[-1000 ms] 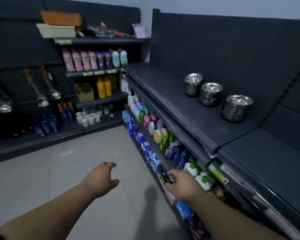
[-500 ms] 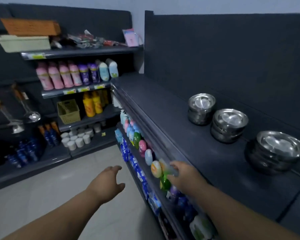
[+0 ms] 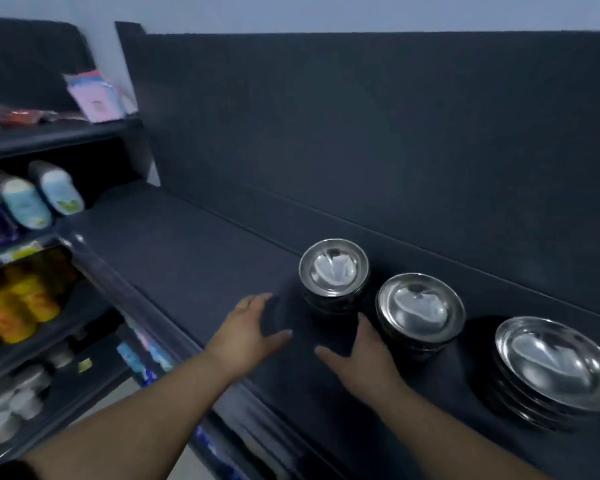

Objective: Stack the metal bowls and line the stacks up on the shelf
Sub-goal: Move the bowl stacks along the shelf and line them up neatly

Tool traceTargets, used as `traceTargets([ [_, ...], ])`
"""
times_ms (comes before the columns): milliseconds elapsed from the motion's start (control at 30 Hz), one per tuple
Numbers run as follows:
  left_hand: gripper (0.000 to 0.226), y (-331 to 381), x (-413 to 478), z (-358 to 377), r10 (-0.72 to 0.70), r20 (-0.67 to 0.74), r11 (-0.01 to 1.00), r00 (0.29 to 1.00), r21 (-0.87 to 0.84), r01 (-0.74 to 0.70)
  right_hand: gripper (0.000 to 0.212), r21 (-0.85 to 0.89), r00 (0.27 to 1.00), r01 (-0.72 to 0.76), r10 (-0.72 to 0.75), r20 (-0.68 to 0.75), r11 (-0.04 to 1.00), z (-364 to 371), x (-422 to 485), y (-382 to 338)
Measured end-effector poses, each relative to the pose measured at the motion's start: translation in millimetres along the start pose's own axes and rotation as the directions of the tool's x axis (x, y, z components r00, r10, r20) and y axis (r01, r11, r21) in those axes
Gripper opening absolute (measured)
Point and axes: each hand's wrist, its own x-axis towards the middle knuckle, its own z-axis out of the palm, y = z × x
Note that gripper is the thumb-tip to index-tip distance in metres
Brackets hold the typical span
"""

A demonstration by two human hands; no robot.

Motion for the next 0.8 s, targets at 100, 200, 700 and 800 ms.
traceTargets([
  [100, 0.082, 2.2, 52.1, 4.0, 0.084, 0.075, 0.993, 0.994, -0.083, -0.078, 0.111, 0.114, 0.993, -0.041, 0.054, -0.109, 0.993, 13.5, 13.4, -4.1],
  [200, 0.080, 2.1, 96.2, 3.9, 0.126, 0.179, 0.974, 0.976, -0.210, -0.087, 0.105, 0.193, 0.964, -0.093, 0.137, -0.226, 0.977, 23.0, 24.2, -15.8],
  [700, 0.052, 3.7, 175.0, 12.8, 0.237, 0.594, 0.706, 0.769, -0.649, 0.283, 0.068, 0.495, 0.852, -0.146, 0.363, -0.378, 0.857, 31.9, 69.6, -51.2],
  [800, 0.047, -2.0, 179.3, 7.6, 0.233, 0.598, 0.698, 0.767, -0.653, 0.296, 0.064, 0.537, 0.838, -0.162, 0.403, -0.369, 0.828, 33.3, 77.5, -57.3],
])
